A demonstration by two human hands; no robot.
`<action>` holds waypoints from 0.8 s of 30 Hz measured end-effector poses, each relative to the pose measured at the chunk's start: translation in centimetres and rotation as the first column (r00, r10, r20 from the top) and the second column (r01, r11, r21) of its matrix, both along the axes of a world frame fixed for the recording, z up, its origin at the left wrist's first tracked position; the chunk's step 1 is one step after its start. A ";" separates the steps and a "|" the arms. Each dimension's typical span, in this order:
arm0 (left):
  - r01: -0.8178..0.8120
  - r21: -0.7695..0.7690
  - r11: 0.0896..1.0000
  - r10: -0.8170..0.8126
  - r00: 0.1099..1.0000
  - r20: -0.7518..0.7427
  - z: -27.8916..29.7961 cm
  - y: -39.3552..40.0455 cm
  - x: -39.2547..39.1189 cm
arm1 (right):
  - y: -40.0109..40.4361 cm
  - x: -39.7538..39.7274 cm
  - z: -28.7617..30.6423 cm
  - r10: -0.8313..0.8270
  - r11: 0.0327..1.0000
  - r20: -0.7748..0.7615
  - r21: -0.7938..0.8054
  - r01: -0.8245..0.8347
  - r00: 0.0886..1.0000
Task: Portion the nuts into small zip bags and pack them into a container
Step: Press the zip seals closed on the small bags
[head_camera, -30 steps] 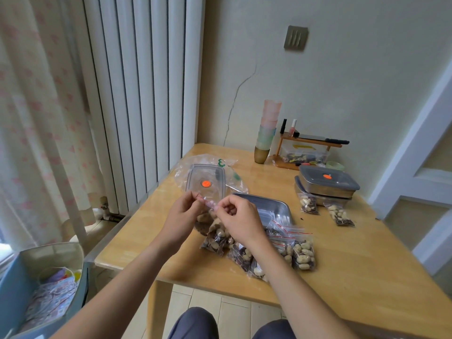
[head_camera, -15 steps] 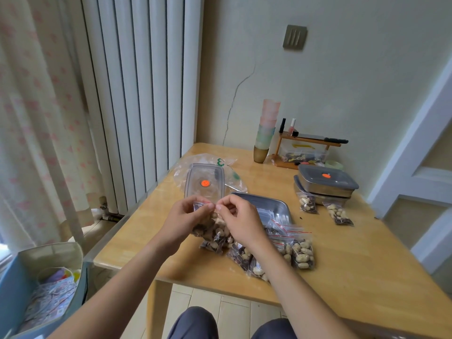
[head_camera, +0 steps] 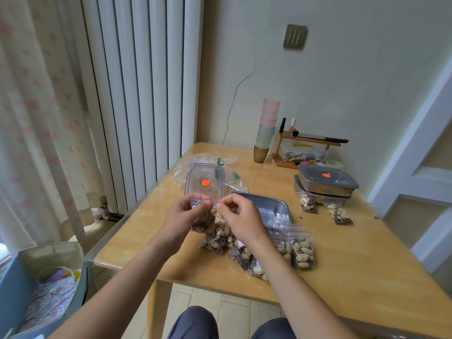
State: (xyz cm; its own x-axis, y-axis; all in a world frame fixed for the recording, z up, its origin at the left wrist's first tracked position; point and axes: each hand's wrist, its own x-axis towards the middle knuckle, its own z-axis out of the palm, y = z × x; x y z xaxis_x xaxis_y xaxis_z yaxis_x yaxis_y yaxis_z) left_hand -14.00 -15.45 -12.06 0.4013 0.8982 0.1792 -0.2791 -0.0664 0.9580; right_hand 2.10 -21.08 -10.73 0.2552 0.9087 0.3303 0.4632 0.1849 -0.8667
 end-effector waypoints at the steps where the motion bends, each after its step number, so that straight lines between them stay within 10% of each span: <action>1: 0.005 -0.001 1.000 -0.005 1.000 0.009 0.0 -0.1 0.0 | 0.0 0.0 0.0 -0.005 1.000 0.008 0.006 0.005 1.000; 24: 0.009 0.005 1.000 -0.009 1.000 -0.011 0.0 0.0 0.0 | 0.1 -0.8 -0.3 -0.040 0.999 0.044 0.015 0.039 0.998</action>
State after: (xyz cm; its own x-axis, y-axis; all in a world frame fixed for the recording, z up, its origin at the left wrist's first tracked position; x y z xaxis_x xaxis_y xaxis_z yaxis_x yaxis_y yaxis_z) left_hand -13.99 -15.50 -12.08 0.4113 0.8938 0.1790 -0.2687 -0.0687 0.9608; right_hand 1.35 -20.98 -10.99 0.2756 0.8935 0.3547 0.5085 0.1776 -0.8425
